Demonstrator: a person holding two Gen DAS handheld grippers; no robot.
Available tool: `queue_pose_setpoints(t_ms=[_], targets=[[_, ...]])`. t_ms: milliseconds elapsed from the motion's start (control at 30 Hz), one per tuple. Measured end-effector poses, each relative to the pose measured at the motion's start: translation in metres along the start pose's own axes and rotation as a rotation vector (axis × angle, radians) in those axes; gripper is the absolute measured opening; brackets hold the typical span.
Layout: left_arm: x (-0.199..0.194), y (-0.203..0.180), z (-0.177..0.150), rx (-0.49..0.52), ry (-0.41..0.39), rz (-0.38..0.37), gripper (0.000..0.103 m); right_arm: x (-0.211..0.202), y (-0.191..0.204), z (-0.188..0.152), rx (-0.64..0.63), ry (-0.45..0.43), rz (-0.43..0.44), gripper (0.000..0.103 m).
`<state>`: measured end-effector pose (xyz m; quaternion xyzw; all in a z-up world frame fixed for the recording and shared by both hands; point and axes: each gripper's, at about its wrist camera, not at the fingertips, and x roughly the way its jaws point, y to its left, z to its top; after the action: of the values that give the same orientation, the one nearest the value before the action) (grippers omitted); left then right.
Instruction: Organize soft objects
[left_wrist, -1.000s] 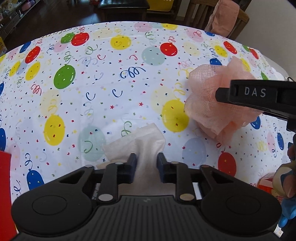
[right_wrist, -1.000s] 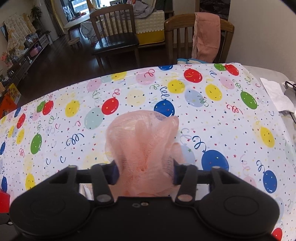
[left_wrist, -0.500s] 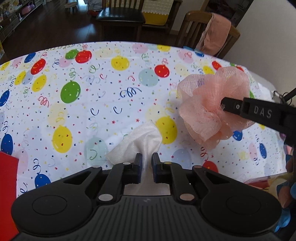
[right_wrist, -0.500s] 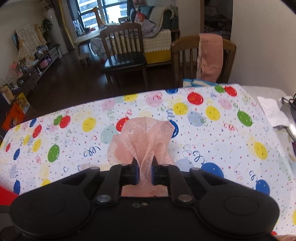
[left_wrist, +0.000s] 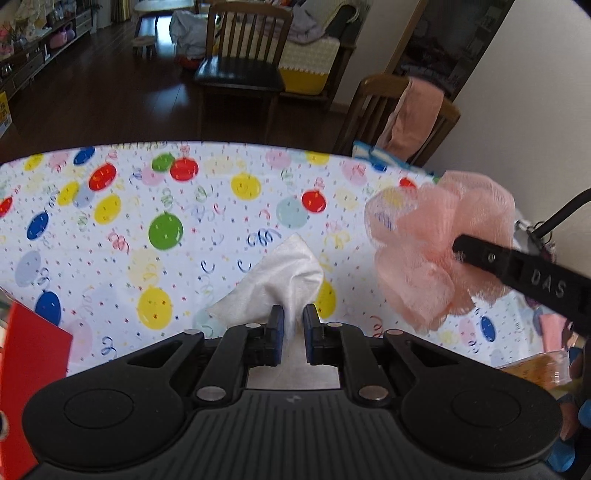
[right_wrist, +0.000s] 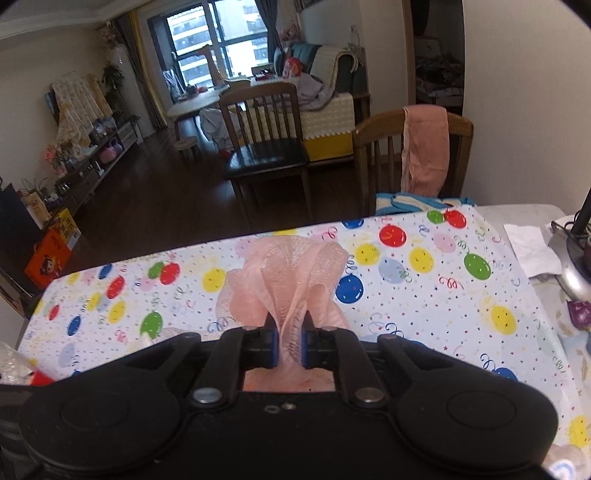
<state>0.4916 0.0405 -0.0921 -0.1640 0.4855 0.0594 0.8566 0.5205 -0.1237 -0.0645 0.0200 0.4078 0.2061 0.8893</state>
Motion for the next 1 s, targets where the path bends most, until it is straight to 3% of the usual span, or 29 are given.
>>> queue_pose_setpoints(t_ms=[400, 1000], targets=[[-0.074, 0.023, -0.003, 0.047, -0.084, -0.04, 0.011, -0.063, 0.03, -0.009, -0.096, -0.025, 0.081, 0.01], [-0.178, 0.121, -0.026, 0.03, -0.16, -0.091, 0.011, -0.134, 0.129, -0.027, -0.216, -0.08, 0.19, 0.01]])
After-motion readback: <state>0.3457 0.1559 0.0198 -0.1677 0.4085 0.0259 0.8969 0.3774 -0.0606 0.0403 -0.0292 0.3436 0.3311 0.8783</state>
